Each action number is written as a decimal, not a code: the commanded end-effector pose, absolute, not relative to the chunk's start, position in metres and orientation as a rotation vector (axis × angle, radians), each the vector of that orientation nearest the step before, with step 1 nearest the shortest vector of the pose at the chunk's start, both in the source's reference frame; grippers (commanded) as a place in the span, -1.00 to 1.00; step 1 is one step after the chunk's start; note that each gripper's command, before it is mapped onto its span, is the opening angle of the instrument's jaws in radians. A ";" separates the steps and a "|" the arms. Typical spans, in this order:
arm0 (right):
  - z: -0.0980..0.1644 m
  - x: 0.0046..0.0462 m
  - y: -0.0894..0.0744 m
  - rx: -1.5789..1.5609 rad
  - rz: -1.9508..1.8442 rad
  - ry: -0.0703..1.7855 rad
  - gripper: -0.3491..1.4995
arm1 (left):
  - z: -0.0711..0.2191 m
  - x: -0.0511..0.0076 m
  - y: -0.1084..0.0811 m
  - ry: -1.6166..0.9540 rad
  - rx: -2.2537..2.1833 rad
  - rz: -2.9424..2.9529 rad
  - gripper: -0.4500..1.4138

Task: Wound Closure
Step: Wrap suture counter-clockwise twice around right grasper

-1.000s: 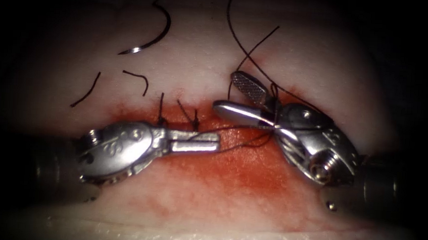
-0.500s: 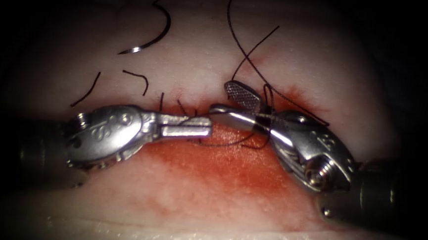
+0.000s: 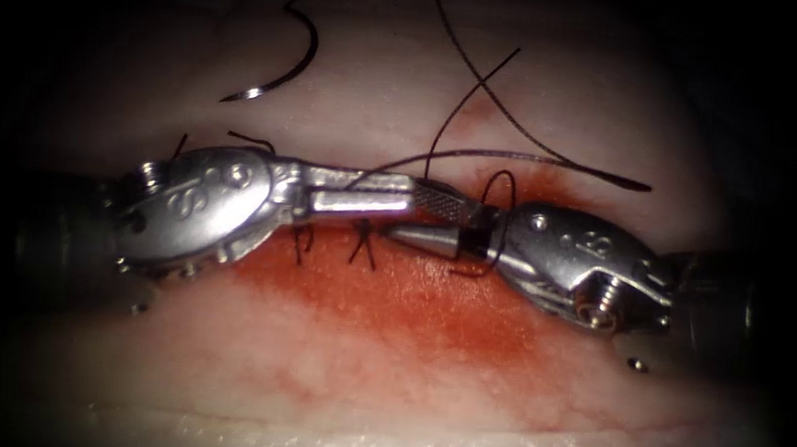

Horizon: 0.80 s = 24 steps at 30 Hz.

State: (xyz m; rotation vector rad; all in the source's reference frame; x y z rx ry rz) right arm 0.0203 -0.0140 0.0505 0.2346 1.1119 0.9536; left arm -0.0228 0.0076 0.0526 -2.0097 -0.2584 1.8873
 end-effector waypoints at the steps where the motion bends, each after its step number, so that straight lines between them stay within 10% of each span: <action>1: 0.051 0.0211 -0.014 0.257 0.914 1.111 -0.13 | 0.053 -0.0235 0.008 -0.265 -2.006 1.890 -1.00; 9: 0.051 0.0215 -0.014 0.346 0.772 1.172 0.20 | 0.054 -0.0247 0.012 -0.309 -2.018 1.893 -1.00; 24: 0.050 0.0224 -0.015 0.397 0.662 1.421 -0.02 | 0.062 -0.0271 0.016 -0.304 -2.044 1.905 -1.00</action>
